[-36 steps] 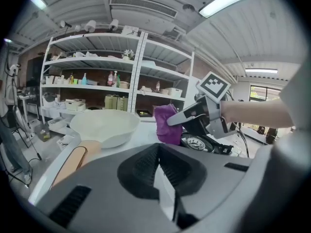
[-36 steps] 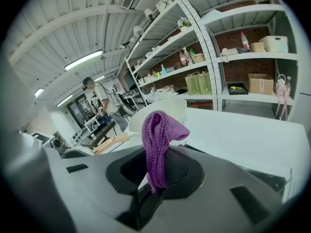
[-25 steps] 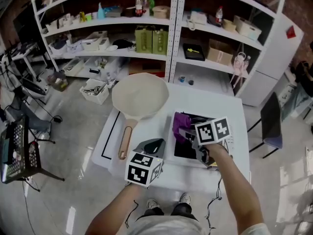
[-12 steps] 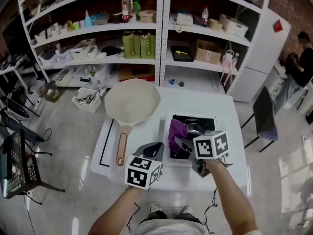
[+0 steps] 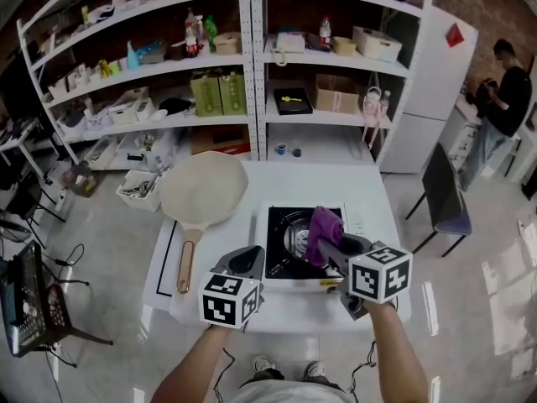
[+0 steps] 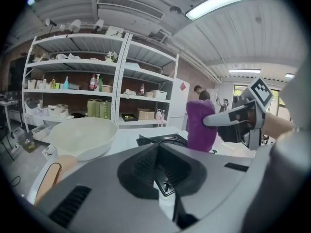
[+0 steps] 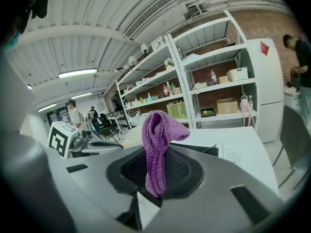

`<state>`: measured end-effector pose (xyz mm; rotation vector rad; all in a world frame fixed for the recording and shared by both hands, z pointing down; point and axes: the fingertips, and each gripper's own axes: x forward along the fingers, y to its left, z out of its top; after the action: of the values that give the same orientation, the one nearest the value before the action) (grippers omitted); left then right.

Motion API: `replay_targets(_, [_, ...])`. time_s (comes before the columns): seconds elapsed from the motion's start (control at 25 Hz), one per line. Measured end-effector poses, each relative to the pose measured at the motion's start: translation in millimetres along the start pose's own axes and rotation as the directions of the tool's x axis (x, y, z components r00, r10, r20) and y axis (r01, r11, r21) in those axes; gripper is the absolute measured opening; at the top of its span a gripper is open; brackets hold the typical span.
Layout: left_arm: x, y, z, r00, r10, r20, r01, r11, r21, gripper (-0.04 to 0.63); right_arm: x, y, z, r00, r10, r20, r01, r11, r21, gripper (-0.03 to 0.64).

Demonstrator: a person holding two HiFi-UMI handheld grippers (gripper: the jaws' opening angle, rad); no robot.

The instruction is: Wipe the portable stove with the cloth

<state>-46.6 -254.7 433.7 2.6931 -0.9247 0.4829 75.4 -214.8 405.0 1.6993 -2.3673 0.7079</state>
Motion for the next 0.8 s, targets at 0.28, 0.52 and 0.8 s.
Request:
replay_targets(0.28, [-0.3,-32.0,13.7,0.998,0.046,0.033,-0.046,0.999,0.008,0.003,-72.3,-40.2,5.8,0.991,-0.1,0.094,0.102,0.995,-0.018,0.066])
replay_targets(0.52, [-1.8,-49.8,25.2,0.994,0.084,0.065,-0.085,0.996,0.012,0.003,-108.0,-58.9,0.7,0.98,-0.149,0.129,0.158,0.986,-0.06,0.066])
replay_targets(0.8, [-5.1,-67.3,29.5,0.99,0.117,0.078,-0.119,0.993,0.023,0.003,-126.4,-72.0,-1.6,0.969,-0.183,0.167,0.197,0.977,-0.076,0.064])
